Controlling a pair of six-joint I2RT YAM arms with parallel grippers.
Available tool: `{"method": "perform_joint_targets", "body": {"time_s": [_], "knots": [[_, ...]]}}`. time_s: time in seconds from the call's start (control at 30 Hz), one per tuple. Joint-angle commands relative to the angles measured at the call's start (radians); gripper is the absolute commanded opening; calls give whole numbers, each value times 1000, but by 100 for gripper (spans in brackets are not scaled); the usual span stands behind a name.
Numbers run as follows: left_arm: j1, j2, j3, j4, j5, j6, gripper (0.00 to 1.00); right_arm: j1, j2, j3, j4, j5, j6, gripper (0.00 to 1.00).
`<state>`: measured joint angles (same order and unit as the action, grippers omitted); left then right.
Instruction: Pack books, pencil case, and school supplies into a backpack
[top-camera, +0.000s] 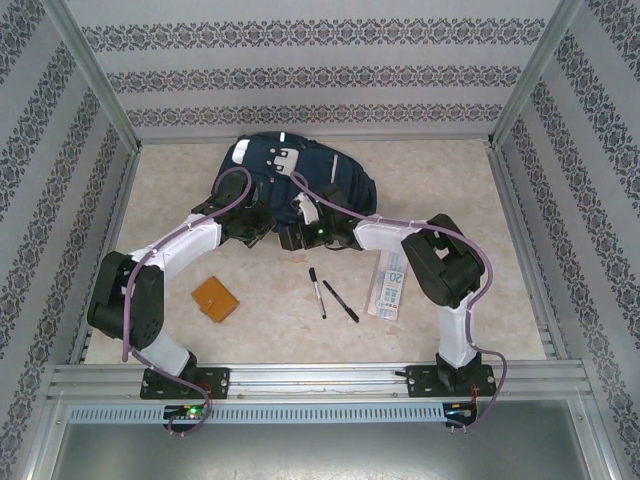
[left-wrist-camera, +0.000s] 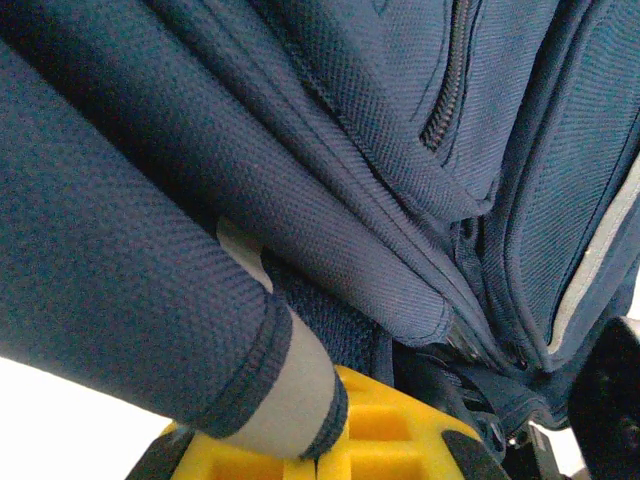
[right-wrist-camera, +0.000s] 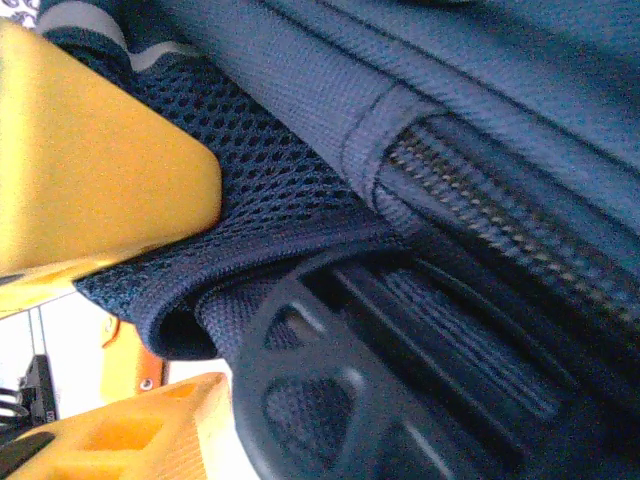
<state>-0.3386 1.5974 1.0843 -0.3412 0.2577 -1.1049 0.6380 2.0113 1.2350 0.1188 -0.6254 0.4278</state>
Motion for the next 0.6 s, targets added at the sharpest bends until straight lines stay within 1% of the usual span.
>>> {"method": "perform_joint_targets", "body": {"time_s": [0.0, 0.07, 0.13, 0.23, 0.3, 0.47, 0.57], "knots": [[-40, -16, 21, 9, 106, -19, 0, 12, 19, 12, 173, -3, -4, 50], [-41, -17, 21, 7, 103, -20, 0, 14, 16, 3, 182, 10, -10, 45], [-40, -17, 20, 4, 101, -22, 0, 20, 3, -6, 180, 48, -22, 38], [-41, -20, 20, -1, 88, -14, 0, 23, -15, -14, 165, 81, -29, 21], [-40, -22, 22, -8, 74, 1, 0, 26, -34, -26, 150, 85, -36, 14], [-39, -25, 34, -51, 0, 51, 0, 24, -85, -86, 95, 109, -83, 0], [-37, -21, 45, -71, -36, 85, 0, 18, -111, -132, 79, 115, -99, 0]]}}
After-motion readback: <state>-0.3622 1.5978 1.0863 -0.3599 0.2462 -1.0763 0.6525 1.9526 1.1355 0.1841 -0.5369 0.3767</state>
